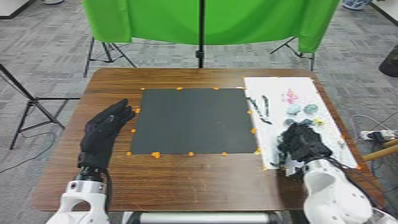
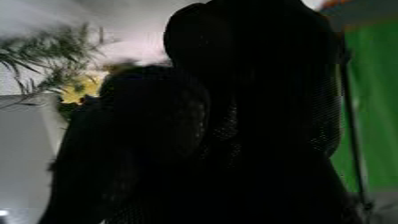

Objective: Arrange flowers

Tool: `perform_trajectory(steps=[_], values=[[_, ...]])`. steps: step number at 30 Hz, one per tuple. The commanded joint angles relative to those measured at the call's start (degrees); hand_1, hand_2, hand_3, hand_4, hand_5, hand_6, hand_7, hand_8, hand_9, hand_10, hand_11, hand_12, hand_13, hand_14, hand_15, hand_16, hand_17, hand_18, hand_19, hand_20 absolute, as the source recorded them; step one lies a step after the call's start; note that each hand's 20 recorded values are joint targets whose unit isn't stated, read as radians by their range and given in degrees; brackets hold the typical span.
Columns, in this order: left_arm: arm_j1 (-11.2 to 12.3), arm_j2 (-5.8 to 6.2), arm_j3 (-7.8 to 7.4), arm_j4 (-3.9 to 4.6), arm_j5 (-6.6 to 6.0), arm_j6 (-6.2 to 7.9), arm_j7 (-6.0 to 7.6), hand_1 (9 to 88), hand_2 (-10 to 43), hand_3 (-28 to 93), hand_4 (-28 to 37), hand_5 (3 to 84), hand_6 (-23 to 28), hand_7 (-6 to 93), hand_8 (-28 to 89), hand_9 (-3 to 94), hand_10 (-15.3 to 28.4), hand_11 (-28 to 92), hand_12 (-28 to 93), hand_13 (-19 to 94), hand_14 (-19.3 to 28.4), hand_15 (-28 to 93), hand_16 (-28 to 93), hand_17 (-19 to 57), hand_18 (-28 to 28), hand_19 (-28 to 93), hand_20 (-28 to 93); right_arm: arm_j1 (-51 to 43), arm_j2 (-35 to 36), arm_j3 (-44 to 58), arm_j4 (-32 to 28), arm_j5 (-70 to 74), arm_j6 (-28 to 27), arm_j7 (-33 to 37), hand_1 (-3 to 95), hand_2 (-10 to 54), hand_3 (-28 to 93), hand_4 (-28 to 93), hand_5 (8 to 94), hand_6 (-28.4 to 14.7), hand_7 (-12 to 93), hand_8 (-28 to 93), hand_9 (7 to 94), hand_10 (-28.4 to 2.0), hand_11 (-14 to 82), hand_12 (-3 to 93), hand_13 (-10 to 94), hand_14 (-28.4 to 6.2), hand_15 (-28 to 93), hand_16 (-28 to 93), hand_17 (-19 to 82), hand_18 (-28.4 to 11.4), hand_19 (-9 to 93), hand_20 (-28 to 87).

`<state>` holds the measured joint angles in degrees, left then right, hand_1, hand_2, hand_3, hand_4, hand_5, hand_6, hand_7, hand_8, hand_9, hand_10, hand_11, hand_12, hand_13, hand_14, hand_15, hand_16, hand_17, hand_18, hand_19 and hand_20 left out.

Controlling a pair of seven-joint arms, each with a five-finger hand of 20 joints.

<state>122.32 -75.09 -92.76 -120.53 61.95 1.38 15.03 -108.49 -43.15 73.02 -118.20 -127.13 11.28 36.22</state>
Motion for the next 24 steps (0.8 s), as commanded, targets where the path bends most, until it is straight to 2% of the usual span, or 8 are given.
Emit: perform_trajectory(steps=[1,6,11,13,15,21,24], values=[[1.4,0.77,-2.26,0.99,-1.94,1.92,0.11,29.9,-6.7,64,-16.5,47.5,3.2,12.5,-4,42.9,12.2,15,15,32,16.6,24,5,4.0,14.9,10,25,10.9,-0.5,-3.4,-3.7,4.5,3.5,-3.4,87.5,-9.5,-28,59,83.1,-1.9,27,26,89.3,-11.5,33.1,39.5,94,-1.8,57,27,71,-8.3,92,42],[2.4,2.18,-3.99,1.83,-2.26,4.79,0.96,29.8,-6.5,64,-16.6,47.7,3.3,12.6,-4,43.0,12.2,15,15,32,16.6,24,5,4.0,14.9,10,25,20.7,-2.6,-12.9,-3.0,8.0,2.2,-5.5,87.2,-9.5,-27,59,83.0,-1.9,28,25,89.2,-11.4,33.9,39.2,94,-1.7,57,27,71,-8.3,92,42],[2.1,3.95,-4.52,4.27,-2.6,7.05,1.34,29.5,-6.3,64,-16.9,48.0,3.2,13.0,-4,43.1,12.2,15,15,32,16.4,23,5,4.3,14.7,9,25,33.0,-7.9,-24.5,2.1,11.1,0.7,-7.0,87.4,-9.5,-28,60,82.9,-1.9,29,25,89.1,-11.5,34.4,39.0,94,-1.7,58,27,71,-8.4,93,41],[1.4,4.54,-4.13,5.59,-2.98,8.04,1.59,29.5,-6.2,64,-17.0,48.1,3.2,13.2,-4,43.1,12.2,15,15,33,16.4,23,5,4.4,14.6,9,25,36.2,-10.3,-27.5,4.5,12.3,-0.1,-7.5,87.4,-9.5,-28,60,82.9,-1.8,29,25,89.1,-11.5,34.6,38.9,94,-1.7,58,27,71,-8.4,93,41],[1.1,5.03,-3.69,6.5,-3.44,8.86,1.78,29.6,-6.2,65,-17.0,48.2,3.1,13.4,-4,43.3,12.3,15,15,33,16.3,23,5,4.5,14.5,9,25,38.4,-12.4,-29.8,6.2,13.7,-1.0,-8.0,87.4,-9.5,-28,60,82.9,-1.8,29,25,89.1,-11.5,34.8,38.9,94,-1.6,58,27,71,-8.4,93,42],[1.7,4.91,-2.95,7.14,-3.48,9.57,2.01,29.6,-6.3,65,-17.3,48.6,2.9,14.0,-5,43.7,12.4,15,15,33,16.2,23,5,4.7,14.3,9,25,44.1,-17.0,-37.1,11.1,16.6,-1.6,-8.6,87.5,-9.5,-28,60,82.9,-1.8,29,25,88.9,-11.5,35.1,38.8,94,-1.6,58,26,71,-8.6,93,42],[1.3,4.88,-2.35,7.43,-3.41,9.26,2.4,29.6,-6.3,65,-17.4,48.6,2.9,14.2,-5,43.7,12.4,15,15,33,16.2,24,5,4.7,14.3,9,25,45.8,-19.1,-39.5,13.0,18.0,-1.3,-8.4,87.5,-9.5,-28,60,82.8,-1.8,29,25,89.0,-11.5,35.2,38.6,94,-1.6,59,26,71,-8.6,93,42]])
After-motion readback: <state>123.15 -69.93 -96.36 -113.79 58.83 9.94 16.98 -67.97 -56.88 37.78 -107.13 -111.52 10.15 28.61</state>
